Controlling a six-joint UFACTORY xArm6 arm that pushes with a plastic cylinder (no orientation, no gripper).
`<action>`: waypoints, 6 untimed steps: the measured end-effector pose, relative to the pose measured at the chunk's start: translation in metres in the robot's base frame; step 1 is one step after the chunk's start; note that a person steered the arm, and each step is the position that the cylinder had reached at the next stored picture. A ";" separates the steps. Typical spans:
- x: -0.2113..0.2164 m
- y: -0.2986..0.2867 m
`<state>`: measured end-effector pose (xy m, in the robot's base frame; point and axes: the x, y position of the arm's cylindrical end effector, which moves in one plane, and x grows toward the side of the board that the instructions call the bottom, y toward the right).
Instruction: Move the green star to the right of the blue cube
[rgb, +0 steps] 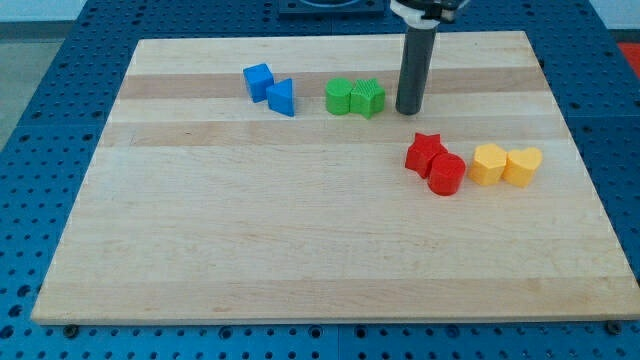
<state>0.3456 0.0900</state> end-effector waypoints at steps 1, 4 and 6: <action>-0.015 -0.030; -0.055 -0.134; -0.036 -0.215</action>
<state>0.3099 -0.1248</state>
